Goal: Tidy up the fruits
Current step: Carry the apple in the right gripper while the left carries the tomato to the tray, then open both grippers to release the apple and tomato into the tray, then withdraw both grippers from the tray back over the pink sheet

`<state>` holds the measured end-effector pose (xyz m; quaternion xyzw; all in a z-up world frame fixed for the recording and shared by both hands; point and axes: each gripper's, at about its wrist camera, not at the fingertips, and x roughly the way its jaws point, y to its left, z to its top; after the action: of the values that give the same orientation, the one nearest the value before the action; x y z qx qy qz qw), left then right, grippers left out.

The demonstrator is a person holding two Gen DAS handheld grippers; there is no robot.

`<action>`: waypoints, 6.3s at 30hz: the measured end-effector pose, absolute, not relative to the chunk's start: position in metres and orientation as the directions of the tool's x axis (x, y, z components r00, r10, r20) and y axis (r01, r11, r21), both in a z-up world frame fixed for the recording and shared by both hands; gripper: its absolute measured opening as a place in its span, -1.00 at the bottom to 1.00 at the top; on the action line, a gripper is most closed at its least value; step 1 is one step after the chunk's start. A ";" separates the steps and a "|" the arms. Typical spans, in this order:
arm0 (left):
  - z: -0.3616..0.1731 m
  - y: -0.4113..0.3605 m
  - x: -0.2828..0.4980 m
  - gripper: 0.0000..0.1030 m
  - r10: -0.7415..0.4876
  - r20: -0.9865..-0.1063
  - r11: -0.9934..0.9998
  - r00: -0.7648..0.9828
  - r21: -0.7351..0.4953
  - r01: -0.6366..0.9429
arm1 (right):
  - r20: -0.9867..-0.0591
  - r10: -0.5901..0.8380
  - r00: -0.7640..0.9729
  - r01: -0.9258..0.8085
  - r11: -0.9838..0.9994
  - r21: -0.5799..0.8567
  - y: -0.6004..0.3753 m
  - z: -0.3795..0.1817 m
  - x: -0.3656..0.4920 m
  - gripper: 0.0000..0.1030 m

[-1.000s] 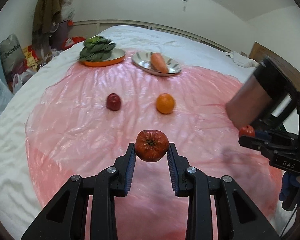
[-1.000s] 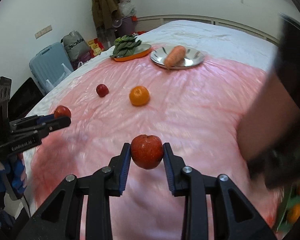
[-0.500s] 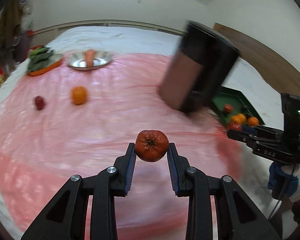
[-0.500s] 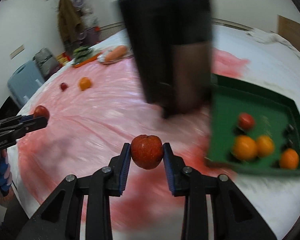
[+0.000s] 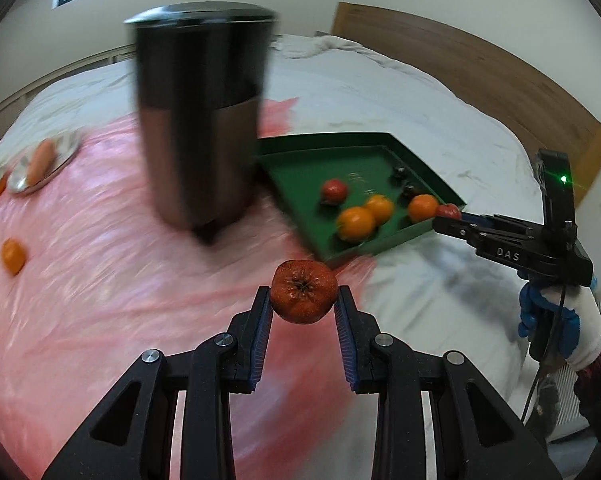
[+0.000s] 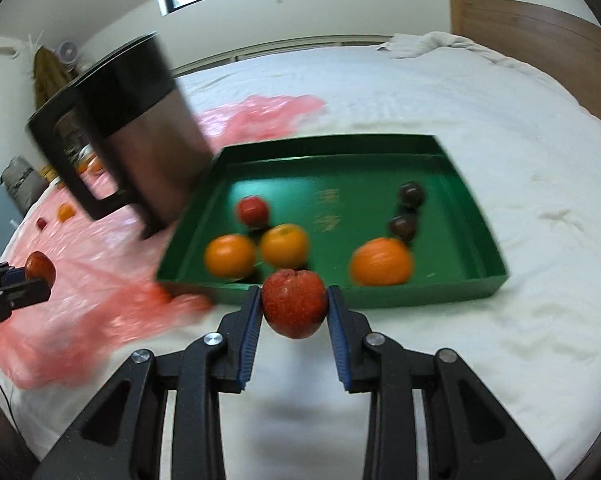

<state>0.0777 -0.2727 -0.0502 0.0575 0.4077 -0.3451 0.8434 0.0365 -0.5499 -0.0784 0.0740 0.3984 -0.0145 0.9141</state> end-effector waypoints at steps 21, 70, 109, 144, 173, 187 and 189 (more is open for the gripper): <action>-0.088 -0.442 0.210 -0.47 -0.401 -0.782 0.806 0.477 -0.054 0.589 | -0.746 0.063 0.663 0.061 0.989 0.138 -0.603 -0.111 0.142 -0.28; -0.091 -0.462 0.200 -0.05 -0.330 -0.776 0.824 0.537 0.040 0.565 | -0.753 -0.004 0.658 0.080 0.995 0.065 -0.598 -0.104 0.138 0.14; -0.023 -0.363 0.076 0.43 -0.375 -0.695 0.840 0.614 0.025 0.542 | -0.693 -0.042 0.720 0.110 0.993 0.053 -0.543 -0.029 0.027 0.81; -0.032 -0.176 0.019 0.57 -0.166 -0.666 0.949 0.727 0.093 0.301 | -0.668 0.081 0.740 -0.095 0.995 0.015 -0.379 -0.011 -0.022 1.00; -0.053 -0.015 0.043 0.61 -0.022 -0.637 0.994 0.770 0.066 0.083 | -0.696 0.153 0.702 -0.232 0.973 -0.020 -0.243 -0.040 0.014 1.00; -0.050 0.021 0.088 0.62 0.017 -0.637 0.997 0.771 0.072 0.037 | -0.718 0.219 0.661 -0.275 0.961 0.040 -0.207 -0.047 0.053 1.00; -0.050 0.022 0.095 0.64 0.018 -0.636 0.996 0.772 0.078 0.041 | -0.714 0.241 0.658 -0.283 0.957 0.062 -0.203 -0.045 0.063 1.00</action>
<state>0.0955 0.0219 -0.0497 0.0437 0.3379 -0.0064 0.9401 0.0625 -0.2033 -0.0455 -0.0272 0.3878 0.1440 0.9100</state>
